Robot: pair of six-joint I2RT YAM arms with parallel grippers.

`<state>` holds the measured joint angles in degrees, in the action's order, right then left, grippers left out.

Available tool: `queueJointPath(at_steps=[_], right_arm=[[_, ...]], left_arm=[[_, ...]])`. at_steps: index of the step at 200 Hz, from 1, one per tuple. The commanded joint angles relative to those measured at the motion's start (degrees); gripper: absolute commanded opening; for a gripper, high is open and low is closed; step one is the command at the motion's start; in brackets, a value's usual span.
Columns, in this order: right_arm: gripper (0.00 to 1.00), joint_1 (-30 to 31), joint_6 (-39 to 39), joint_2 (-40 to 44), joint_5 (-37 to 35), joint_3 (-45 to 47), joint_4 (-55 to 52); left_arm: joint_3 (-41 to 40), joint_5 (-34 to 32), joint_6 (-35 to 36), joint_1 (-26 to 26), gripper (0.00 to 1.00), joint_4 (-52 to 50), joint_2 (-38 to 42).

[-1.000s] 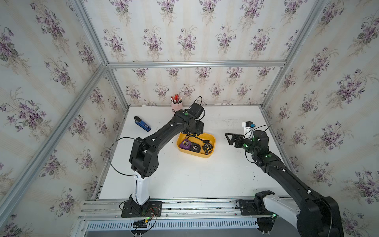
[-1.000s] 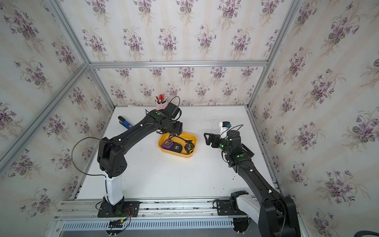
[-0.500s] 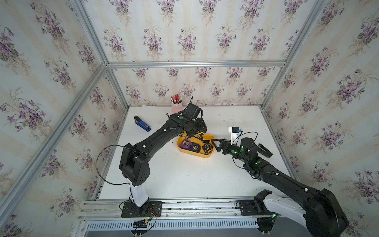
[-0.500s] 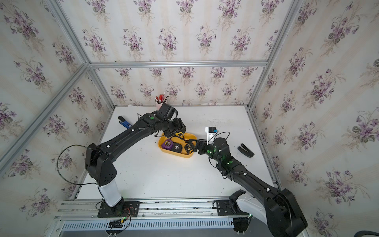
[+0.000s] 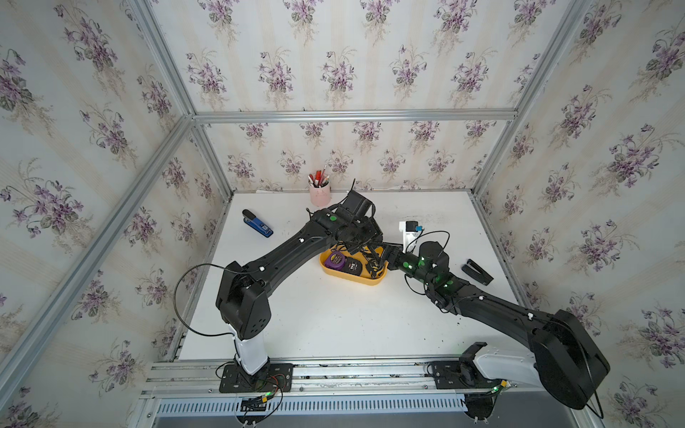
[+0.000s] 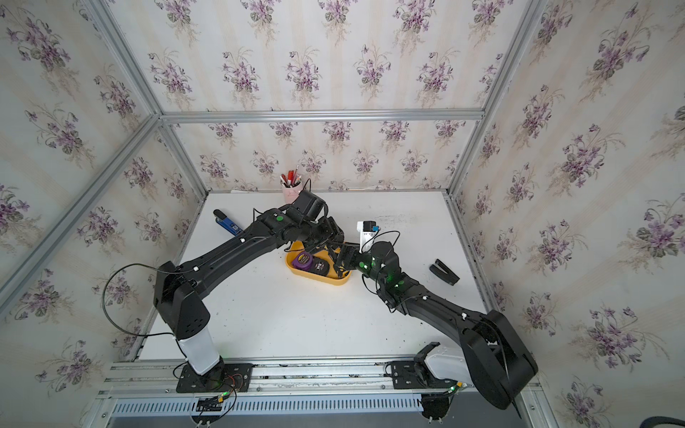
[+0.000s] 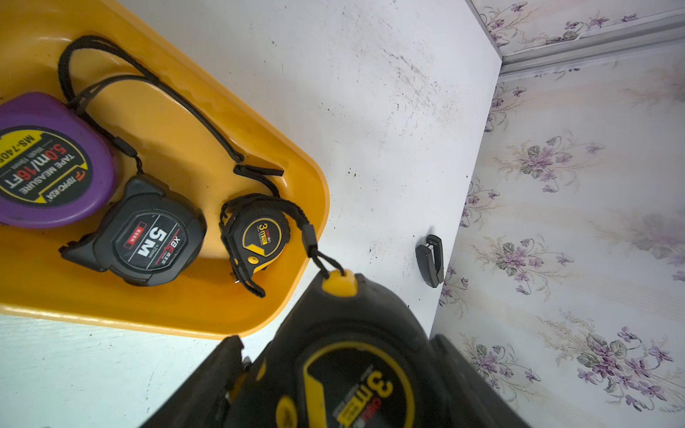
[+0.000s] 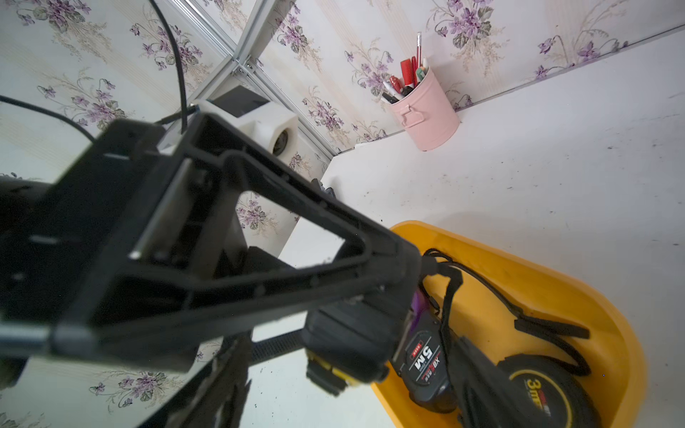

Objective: Take the tape measure out of the storage box
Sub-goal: Place the tape measure at the center of the board.

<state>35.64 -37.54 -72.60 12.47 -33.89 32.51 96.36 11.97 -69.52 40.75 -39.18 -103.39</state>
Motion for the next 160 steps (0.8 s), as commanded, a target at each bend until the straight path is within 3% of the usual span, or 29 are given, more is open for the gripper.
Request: queueJointPath(at_steps=[1,32,77,94,107,128,160], right_arm=[[0.86,0.1,-0.3,-0.9,-1.6,-0.6,3.2],[0.79,0.4,-0.5,-2.7,-2.5,-1.6,3.5],[0.40,0.6,-0.5,-3.9,-3.3,-2.9,2.1],[0.29,0.9,-0.4,-3.7,-3.8,-3.1,1.0],[0.25,1.2,-0.1,-3.0,-4.8,-3.1,0.2],[0.21,1.2,0.4,-1.7,-6.0,-2.5,-0.9],[0.19,1.2,1.3,2.1,-7.1,-1.6,-4.7]], left_arm=[[-0.2,-0.4,-1.0,0.6,0.33,2.3,0.7],[-1.2,-0.5,-1.5,1.6,0.34,3.2,0.9],[-1.9,-0.4,-1.4,2.2,0.39,5.0,1.3],[-1.9,-1.1,-0.5,2.2,0.53,5.5,1.8],[-2.1,-1.5,0.3,2.1,0.70,6.3,2.4],[-2.3,-1.2,1.0,2.0,0.87,6.4,2.8],[-3.8,-0.7,3.2,1.2,0.96,6.9,4.3]])
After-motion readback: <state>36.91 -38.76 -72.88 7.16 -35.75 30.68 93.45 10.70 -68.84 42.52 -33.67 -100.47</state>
